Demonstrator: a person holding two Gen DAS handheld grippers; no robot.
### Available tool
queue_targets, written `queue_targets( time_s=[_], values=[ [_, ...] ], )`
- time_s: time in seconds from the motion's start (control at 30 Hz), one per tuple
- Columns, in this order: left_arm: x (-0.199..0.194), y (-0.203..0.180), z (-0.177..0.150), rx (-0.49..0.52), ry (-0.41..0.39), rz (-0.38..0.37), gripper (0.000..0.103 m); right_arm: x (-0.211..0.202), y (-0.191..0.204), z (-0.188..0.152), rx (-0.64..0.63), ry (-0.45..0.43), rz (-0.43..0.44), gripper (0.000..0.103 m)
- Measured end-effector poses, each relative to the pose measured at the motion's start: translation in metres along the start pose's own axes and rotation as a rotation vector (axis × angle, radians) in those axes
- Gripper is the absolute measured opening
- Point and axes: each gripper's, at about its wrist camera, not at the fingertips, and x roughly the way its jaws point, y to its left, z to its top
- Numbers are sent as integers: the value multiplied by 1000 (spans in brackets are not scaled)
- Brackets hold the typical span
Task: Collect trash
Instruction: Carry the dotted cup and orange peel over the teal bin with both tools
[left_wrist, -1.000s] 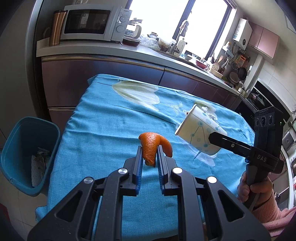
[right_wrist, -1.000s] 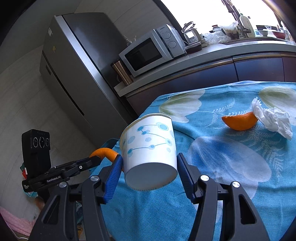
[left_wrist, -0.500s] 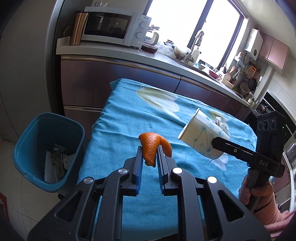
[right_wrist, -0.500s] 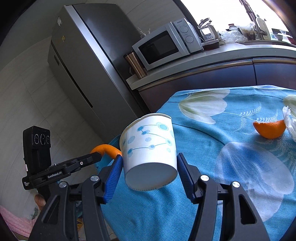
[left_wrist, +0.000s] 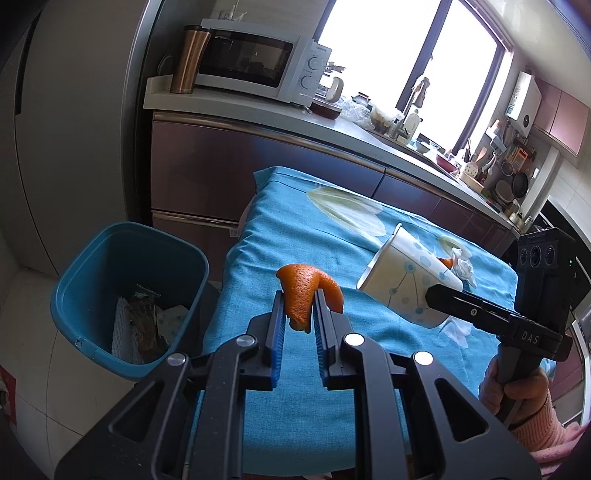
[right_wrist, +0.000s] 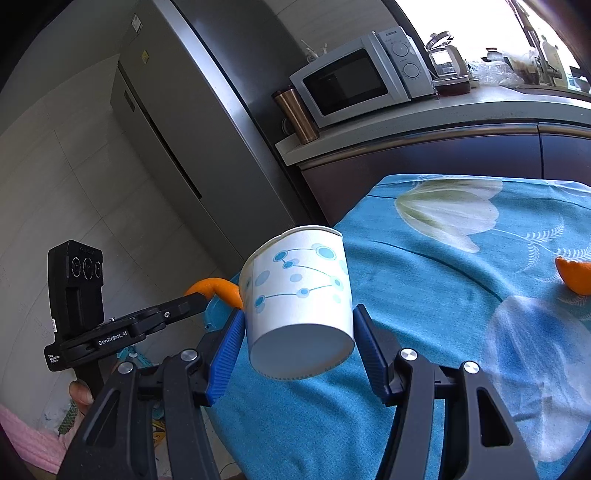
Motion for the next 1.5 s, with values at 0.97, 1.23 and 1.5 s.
queue_targets(
  time_s=[0.97, 1.23, 1.5],
  values=[
    [-30, 72, 12, -81, -72, 152, 15, 53, 44, 17, -130, 96, 90, 58],
    [-29, 87, 13, -110, -69, 179, 15, 69, 53, 20, -151, 122, 102, 58],
    [-23, 98, 13, -125, -55, 208, 15, 82, 63, 22, -179, 145, 103, 58]
  ],
)
